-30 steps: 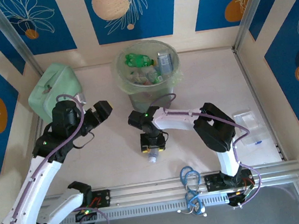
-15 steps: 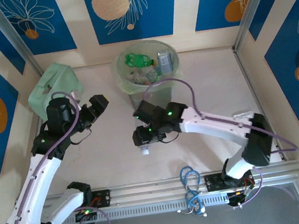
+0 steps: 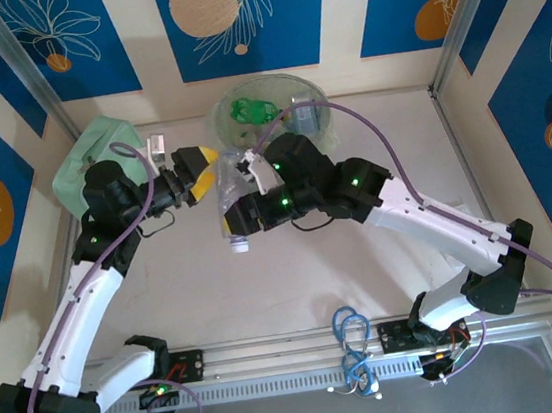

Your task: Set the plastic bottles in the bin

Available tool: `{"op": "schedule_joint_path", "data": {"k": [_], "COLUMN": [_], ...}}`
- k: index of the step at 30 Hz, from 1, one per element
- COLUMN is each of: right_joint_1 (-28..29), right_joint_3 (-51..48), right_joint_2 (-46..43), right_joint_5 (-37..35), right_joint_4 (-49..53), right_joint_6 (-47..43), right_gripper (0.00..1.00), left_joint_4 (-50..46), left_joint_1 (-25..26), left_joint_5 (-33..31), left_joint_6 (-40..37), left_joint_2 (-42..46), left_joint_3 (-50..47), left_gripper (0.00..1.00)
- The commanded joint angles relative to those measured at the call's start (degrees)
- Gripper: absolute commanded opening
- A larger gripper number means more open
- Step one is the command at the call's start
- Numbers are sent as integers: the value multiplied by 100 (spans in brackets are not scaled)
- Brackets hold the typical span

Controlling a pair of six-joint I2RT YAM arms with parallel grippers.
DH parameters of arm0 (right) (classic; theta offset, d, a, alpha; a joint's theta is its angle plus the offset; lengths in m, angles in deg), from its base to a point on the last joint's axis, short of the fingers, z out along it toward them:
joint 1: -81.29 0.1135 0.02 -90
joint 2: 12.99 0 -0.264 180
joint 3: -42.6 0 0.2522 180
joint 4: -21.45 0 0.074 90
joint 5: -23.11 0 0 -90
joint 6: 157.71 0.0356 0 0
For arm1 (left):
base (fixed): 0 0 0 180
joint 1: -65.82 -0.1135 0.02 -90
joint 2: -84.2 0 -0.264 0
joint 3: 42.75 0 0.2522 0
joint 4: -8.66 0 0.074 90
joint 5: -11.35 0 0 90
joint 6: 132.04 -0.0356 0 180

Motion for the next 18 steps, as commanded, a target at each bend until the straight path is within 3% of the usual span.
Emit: {"op": "schedule_joint_path", "data": {"k": [1, 11, 18], "right_joint_1": [-58, -85, -119], "right_joint_3": [450, 856, 818], "right_joint_2": [104, 433, 394], "right_joint_5": [647, 1223, 1304], "right_joint_4": [40, 251, 130], "right_joint_6": [-331, -390, -308], "right_gripper": [50, 51, 51], "left_joint_4": [380, 1437, 1919], "left_joint_1": [-45, -36, -36], "left_joint_5": [536, 1044, 1052], "left_joint_6": [34, 541, 870], "left_joint_2": [-36, -140, -238], "left_joint_3": [194, 126, -49], "left_gripper": [100, 92, 80]}}
